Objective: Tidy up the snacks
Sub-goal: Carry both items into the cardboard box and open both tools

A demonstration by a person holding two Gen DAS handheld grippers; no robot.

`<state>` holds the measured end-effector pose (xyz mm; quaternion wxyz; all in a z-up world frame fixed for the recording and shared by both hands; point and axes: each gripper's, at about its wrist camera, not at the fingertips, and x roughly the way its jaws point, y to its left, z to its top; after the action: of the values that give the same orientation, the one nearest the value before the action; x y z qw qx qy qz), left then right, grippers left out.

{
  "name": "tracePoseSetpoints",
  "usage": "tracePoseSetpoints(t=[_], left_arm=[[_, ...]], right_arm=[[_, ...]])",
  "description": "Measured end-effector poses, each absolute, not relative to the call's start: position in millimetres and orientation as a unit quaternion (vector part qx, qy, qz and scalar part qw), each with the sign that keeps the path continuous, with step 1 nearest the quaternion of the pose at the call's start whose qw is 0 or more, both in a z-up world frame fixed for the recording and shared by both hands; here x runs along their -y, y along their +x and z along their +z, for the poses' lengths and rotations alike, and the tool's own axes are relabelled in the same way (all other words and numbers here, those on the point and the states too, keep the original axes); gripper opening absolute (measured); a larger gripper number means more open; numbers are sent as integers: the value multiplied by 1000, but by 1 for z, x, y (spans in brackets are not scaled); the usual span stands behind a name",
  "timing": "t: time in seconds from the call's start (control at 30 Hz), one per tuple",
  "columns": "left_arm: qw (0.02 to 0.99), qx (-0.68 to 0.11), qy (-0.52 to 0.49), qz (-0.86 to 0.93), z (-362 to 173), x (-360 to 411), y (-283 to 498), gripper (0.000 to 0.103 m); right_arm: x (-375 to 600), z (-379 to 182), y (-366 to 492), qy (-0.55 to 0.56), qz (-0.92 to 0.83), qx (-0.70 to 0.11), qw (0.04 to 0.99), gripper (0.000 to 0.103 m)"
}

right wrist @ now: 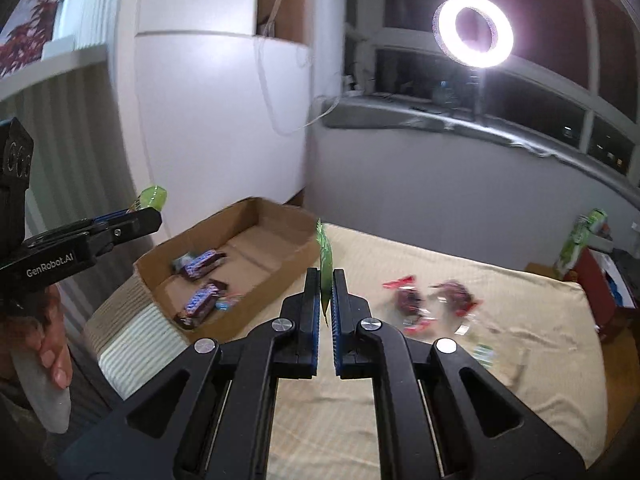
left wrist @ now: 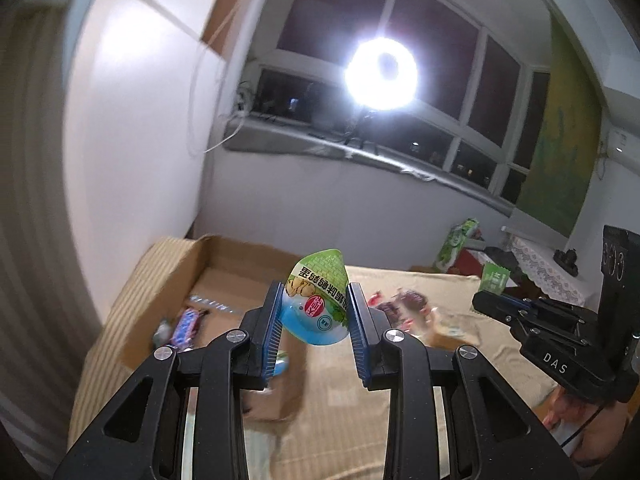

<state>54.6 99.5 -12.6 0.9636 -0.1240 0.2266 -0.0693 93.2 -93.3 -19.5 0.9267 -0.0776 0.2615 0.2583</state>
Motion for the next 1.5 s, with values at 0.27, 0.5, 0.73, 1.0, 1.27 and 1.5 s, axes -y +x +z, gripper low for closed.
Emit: tracePoseSetpoints(t=[0.27, 0.5, 0.73, 1.0, 1.27, 1.5], left_arm=[[965, -221, -140, 12, -16, -165, 37, 29], [970, -204, -134, 20, -1, -167, 41, 29], [962, -233, -139, 0, -27, -159, 63, 29], [948, -283, -144, 27, -64, -166, 72, 78], [946, -267, -175, 61, -54, -185, 53, 78], [946, -265, -174, 68, -49, -178, 34, 78]], right_arm=[[18, -23, 94, -98, 339, -251, 901, 5], [3, -25, 102, -97, 351, -249, 897, 5], [-12, -54, 122, -100, 363, -283, 882, 5], [-14, -89, 141, -108, 353, -310, 876, 46], [6, -92, 115, -109, 342, -303, 883, 53], [5, -88, 92, -100, 353, -280, 887, 54]])
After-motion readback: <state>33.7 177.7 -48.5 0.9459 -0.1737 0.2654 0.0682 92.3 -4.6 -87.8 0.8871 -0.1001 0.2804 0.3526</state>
